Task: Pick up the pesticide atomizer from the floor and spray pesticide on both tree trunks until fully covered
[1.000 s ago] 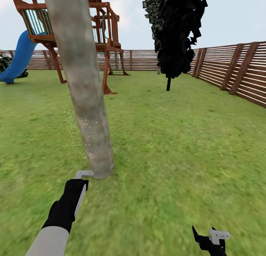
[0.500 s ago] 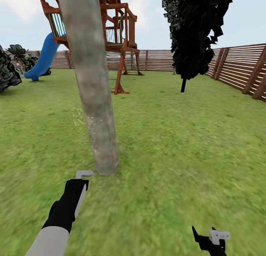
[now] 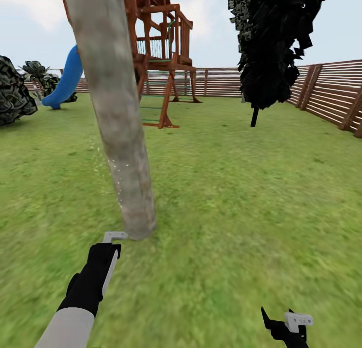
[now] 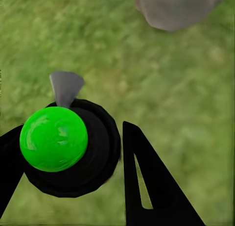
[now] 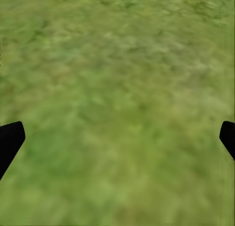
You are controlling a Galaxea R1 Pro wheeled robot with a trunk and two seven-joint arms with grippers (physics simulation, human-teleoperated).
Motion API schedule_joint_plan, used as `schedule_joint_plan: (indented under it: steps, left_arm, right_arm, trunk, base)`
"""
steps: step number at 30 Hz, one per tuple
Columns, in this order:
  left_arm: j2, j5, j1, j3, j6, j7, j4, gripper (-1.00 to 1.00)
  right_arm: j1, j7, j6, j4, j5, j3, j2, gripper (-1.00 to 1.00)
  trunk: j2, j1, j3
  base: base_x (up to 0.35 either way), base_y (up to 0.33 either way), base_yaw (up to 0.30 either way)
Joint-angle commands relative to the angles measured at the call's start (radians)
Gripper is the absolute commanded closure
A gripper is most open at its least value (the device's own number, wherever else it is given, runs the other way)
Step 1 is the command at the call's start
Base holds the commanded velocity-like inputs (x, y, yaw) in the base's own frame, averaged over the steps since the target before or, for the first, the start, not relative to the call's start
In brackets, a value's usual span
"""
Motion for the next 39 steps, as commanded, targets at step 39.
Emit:
schedule_joint_plan:
  steps: [39]
  left_arm:
    - [-0.006,-0.005,-0.001,-0.002,0.005,-0.002,-0.001,1.00]
  right_arm:
    - [-0.001,0.008,-0.003,0.000,0.002,-0.009,0.000,-1.00]
  trunk:
    - [0.000,0.000,-0.001]
  base:
    - [0.067,-0.272,0.121]
